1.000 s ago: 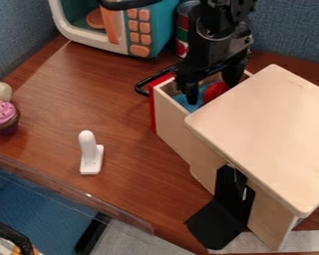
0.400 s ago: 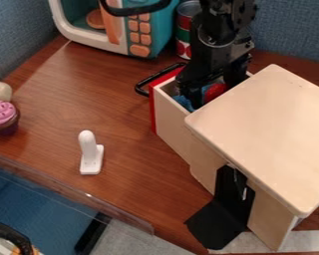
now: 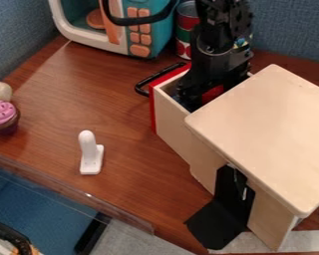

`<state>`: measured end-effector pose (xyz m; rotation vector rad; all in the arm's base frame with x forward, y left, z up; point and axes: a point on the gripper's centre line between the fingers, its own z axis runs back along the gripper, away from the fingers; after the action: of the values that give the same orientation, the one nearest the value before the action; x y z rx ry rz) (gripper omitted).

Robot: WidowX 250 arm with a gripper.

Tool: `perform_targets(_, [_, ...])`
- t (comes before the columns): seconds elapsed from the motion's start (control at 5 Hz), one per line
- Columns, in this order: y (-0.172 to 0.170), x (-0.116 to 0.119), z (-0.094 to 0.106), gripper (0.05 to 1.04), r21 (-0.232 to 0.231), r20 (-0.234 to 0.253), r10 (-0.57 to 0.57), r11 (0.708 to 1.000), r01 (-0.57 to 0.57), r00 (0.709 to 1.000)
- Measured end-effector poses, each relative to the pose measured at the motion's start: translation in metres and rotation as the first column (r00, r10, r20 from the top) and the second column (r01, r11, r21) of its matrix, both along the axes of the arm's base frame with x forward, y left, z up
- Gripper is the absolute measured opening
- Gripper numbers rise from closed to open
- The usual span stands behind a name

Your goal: Move the strawberry out of the drawer to the bottom left side of the table

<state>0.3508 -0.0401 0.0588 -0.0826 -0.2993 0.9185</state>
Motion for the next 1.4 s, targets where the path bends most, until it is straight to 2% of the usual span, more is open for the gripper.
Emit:
perform_targets(0.2, [0.000,0.003,0.001,0.782,0.004,0.014,-0.040,0.999,0.040,0.999])
perform_targets(0.4, [-0.003,0.005,0.003,0.781,0.018,0.021,-0.086,0.996,0.086,0.996])
perform_targets(0.6, [-0.008,0.007,0.024,0.781,0.014,0.071,-0.158,0.987,0.158,0.985])
perform_targets(0.8, [-0.018,0.011,0.056,0.781,-0.008,0.142,-0.229,0.973,0.232,0.963])
perform_targets(1.0, [-0.020,0.005,0.085,0.781,-0.015,0.199,-0.267,0.961,0.275,0.943])
perform_targets(1.2, [-0.001,-0.008,0.109,0.781,0.091,0.217,-0.315,0.949,0.302,0.924])
perform_targets(1.4, [0.024,-0.028,0.122,0.781,0.159,0.232,-0.332,0.940,0.301,0.914])
